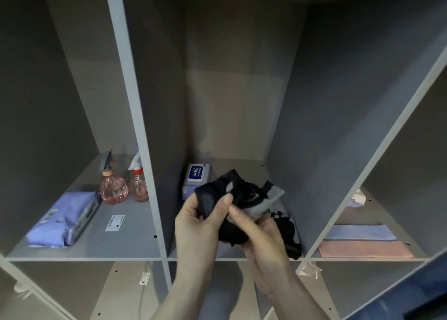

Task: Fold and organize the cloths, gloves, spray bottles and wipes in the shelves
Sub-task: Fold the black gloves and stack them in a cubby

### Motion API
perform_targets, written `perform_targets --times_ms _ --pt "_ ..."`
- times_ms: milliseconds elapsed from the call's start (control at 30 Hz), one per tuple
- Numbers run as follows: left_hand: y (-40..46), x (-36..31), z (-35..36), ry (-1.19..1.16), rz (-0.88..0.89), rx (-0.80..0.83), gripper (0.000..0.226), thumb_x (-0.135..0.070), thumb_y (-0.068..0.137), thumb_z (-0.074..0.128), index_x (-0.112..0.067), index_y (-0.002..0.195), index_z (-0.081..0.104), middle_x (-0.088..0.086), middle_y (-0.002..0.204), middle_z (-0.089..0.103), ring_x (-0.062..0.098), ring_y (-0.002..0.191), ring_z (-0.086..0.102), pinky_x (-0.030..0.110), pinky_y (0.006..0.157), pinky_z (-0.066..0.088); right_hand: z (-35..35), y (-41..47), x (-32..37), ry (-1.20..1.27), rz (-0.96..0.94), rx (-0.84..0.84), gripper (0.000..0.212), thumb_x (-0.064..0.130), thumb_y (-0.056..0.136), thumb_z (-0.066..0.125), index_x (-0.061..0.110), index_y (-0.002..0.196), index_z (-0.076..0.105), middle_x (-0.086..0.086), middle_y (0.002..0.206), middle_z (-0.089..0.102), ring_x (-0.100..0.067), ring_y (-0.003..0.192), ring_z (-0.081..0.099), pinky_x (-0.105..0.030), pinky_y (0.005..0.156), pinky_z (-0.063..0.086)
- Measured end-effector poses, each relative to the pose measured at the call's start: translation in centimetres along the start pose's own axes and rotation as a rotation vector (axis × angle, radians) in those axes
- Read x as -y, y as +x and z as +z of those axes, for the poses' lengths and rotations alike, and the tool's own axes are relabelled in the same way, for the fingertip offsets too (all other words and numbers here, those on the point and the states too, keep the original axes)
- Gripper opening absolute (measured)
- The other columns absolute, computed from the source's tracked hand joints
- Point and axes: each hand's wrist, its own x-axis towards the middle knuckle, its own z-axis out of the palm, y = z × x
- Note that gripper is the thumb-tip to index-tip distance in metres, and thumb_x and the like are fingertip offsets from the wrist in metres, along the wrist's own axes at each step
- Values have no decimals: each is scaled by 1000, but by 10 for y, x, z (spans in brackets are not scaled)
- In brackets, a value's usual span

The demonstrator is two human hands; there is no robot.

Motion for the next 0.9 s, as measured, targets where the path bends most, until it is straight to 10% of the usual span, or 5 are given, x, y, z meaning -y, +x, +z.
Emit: perform_targets --times_ms 200,367,567,767,900 --pt "-3 -11 -11 -22 -97 78 24 -15 78 69 -2 98 71 11 84 75 19 74 73 22 60 56 -5 2 11 -98 -50 -62 47 17 75 68 6 120 60 -13 111 71 -26 107 67 -43 98 48" --pt "6 -8 -26 399 -102 63 53 -62 53 69 -16 76 57 2 73 67 13 68 64 40 67 55 -11 6 21 -117 -53 -68 39 18 75 68 7 112 65 -12 107 72 -25 103 68 -40 93 52" --pt "19 -16 -27 628 304 347 83 -47 62 75 -47 136 39 -25 123 50 -9 115 50 19 97 43 -16 5 34 -222 57 57 45 17 72 73 8 115 64 -13 106 72 -25 100 69 -29 76 55" --pt "24 -19 -10 416 230 276 9 -26 68 79 -29 75 75 -9 78 71 8 79 67 32 77 55 -23 5 34 -150 89 19 31 15 66 75 11 97 71 -16 96 74 -25 90 71 -34 74 55" --pt "31 -18 -5 144 -125 213 31 -41 78 64 -12 72 73 11 74 71 21 69 66 35 72 52 -22 3 40 -63 113 81 37 8 70 68 7 107 67 -19 101 72 -26 87 71 -29 63 57"
